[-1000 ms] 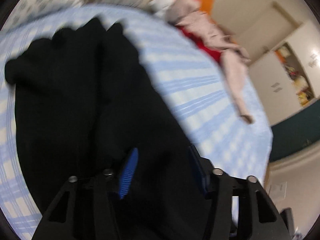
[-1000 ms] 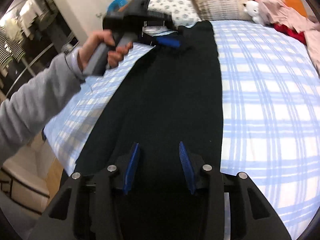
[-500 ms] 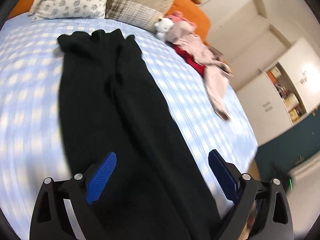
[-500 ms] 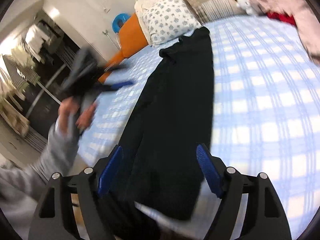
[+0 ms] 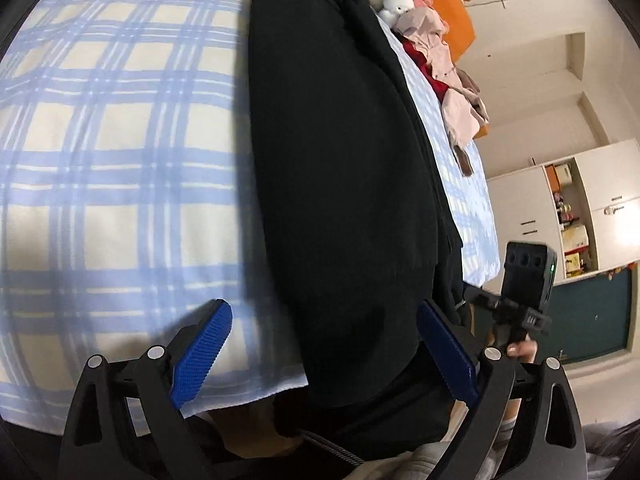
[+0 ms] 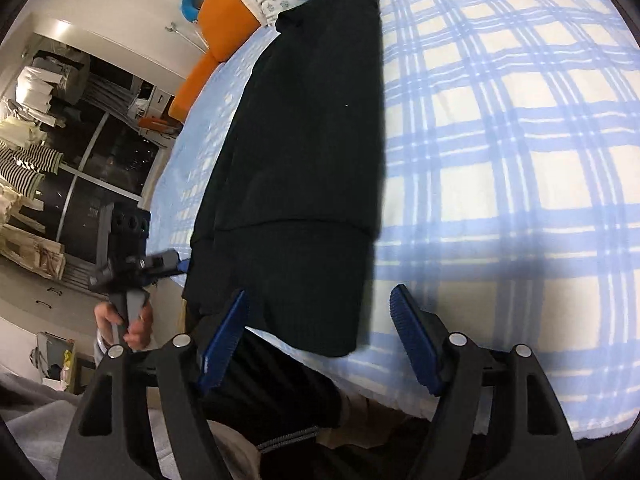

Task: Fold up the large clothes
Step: 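Grasp the jacket hem with both grippers and lift it toward the collar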

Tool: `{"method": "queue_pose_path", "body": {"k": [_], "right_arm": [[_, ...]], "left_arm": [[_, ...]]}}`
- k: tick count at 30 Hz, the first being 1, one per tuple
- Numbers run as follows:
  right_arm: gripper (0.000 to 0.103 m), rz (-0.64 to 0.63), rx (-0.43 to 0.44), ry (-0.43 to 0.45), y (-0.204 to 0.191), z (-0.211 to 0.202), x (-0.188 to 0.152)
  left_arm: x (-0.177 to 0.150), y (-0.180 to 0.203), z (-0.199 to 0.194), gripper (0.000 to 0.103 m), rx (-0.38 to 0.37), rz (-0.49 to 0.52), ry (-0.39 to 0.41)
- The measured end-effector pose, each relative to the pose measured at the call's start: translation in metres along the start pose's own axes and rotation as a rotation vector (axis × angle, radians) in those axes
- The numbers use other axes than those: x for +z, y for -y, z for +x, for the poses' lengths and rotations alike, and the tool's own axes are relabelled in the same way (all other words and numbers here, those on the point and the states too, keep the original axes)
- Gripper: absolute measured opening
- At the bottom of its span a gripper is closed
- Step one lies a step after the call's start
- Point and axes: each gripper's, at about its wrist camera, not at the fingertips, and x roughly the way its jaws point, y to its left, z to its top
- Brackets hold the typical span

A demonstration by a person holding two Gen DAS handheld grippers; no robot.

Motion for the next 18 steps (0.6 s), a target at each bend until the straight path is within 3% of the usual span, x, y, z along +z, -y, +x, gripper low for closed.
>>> {"method": "queue_pose_path", "body": {"k": [1,3,5,8,9,11,12,15,18], "right_arm": [[0.069,0.003,-0.004,-0.009,-0.002,0.001,0.003],[0.057,-0.009,0.000,-0.035,-0.007,0.004,0.005],[0.055,-0.018,-0.002,-0.060,-0.011,0.009,0.004],[0.046,-0.028,-0.020,-0.084,-0.008,0.018,0.000],[0.040,-0.019,-0.012,-0.084,-0.007,0.019,0.002],[0.030,0.000,-0.001,-0.079,-0.004,0.016,0.003],[0.023,0.017,0.016,-0.077,-0.002,0.011,0.003],[0.016,0.058,0.087,-0.066,0.000,-0.002,0.008],[0.015,0.091,0.187,-0.059,-0.005,-0.015,0.022]], "left_arm": [[-0.001,0.000,0.000,0.094,-0.005,0.002,-0.007],[-0.002,0.004,0.003,0.093,-0.034,-0.007,-0.035],[-0.007,0.013,0.010,0.084,-0.024,0.000,-0.074],[-0.014,0.013,0.029,0.060,-0.044,-0.014,-0.131],[-0.014,0.009,0.033,0.042,-0.069,-0.039,-0.143],[-0.011,0.002,0.036,0.031,-0.120,-0.097,-0.139],[-0.010,0.000,0.034,0.020,-0.155,-0.120,-0.138],[-0.006,-0.005,0.023,0.017,-0.272,-0.188,-0.138],[0.007,0.000,0.009,0.017,-0.398,-0.247,-0.139]]}}
